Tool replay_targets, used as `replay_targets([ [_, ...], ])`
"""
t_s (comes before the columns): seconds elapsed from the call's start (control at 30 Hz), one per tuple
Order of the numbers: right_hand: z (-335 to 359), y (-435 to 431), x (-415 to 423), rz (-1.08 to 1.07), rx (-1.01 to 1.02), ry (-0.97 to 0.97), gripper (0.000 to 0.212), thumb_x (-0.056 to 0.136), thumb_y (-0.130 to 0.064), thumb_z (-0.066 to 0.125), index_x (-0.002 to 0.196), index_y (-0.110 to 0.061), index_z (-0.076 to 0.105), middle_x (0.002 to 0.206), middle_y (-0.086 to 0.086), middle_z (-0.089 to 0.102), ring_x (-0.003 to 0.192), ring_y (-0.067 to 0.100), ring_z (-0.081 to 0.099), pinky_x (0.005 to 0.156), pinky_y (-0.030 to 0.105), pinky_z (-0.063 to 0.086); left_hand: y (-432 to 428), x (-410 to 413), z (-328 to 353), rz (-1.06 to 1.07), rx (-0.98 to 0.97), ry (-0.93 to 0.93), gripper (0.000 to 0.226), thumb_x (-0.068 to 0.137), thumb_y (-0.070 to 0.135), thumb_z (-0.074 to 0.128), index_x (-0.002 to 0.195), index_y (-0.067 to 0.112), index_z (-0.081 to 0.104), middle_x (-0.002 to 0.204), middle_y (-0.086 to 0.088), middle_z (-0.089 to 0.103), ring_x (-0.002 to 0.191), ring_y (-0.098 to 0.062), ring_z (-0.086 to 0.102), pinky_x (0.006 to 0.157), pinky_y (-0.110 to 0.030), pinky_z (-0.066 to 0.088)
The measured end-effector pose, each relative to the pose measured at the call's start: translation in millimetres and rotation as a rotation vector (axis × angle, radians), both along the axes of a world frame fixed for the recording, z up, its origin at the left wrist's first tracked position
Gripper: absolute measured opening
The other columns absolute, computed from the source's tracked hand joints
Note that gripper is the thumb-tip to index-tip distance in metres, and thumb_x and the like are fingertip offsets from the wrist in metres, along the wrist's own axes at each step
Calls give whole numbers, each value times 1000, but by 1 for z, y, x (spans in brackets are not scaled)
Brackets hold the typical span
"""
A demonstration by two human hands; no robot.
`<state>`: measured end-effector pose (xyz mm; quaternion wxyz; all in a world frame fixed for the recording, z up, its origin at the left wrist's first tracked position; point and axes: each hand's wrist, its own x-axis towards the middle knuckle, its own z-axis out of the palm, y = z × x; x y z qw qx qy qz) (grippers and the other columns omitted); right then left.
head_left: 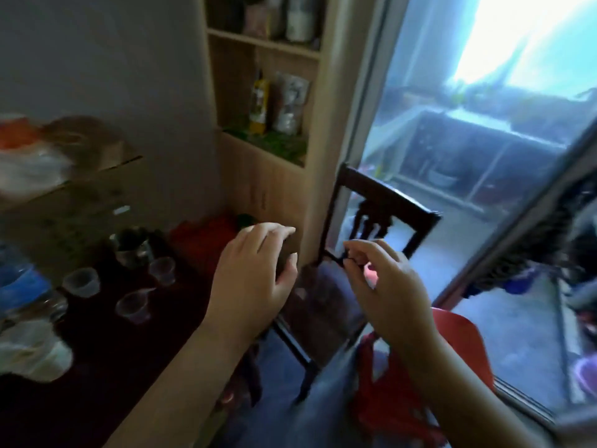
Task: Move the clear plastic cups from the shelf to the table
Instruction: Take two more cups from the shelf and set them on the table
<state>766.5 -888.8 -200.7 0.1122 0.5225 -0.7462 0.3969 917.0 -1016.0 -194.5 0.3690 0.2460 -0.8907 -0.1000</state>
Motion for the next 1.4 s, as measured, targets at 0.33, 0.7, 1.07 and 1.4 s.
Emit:
replay_targets([
  [0.33, 75, 397, -62, -607, 8, 130, 32, 85, -37, 53, 113, -23, 57, 104, -7, 61, 96, 10, 57, 82, 27, 46, 325, -182, 57, -617, 14, 179, 42, 84, 32, 48, 120, 12, 54, 113, -8, 60, 107, -23, 49, 94, -31, 34],
  [0.7, 99, 653, -91, -994, -98, 86, 38, 88, -45, 46, 122, -27, 51, 115, -10, 56, 105, 7, 52, 88, 37, 47, 576, -282, 84, -999, -11, 78, 49, 85, 42, 43, 127, 18, 48, 123, -3, 58, 115, -15, 45, 96, -27, 32],
  [1.07, 111, 801, -233, -1175, 82, 103, 49, 87, -47, 45, 133, -29, 42, 135, -12, 45, 106, -5, 44, 92, 19, 37, 742, -466, 96, -1206, -73, 69, 51, 84, 48, 42, 129, 26, 44, 130, 4, 52, 122, -16, 44, 97, -36, 39],
  [1.4, 153, 923, -396, -1224, 173, 188, 50, 89, -41, 47, 135, -25, 39, 138, -10, 44, 122, -2, 36, 89, 14, 28, 859, -643, 150, -1195, -140, 96, 53, 84, 51, 41, 130, 24, 45, 130, 2, 52, 122, -17, 45, 99, -37, 38],
])
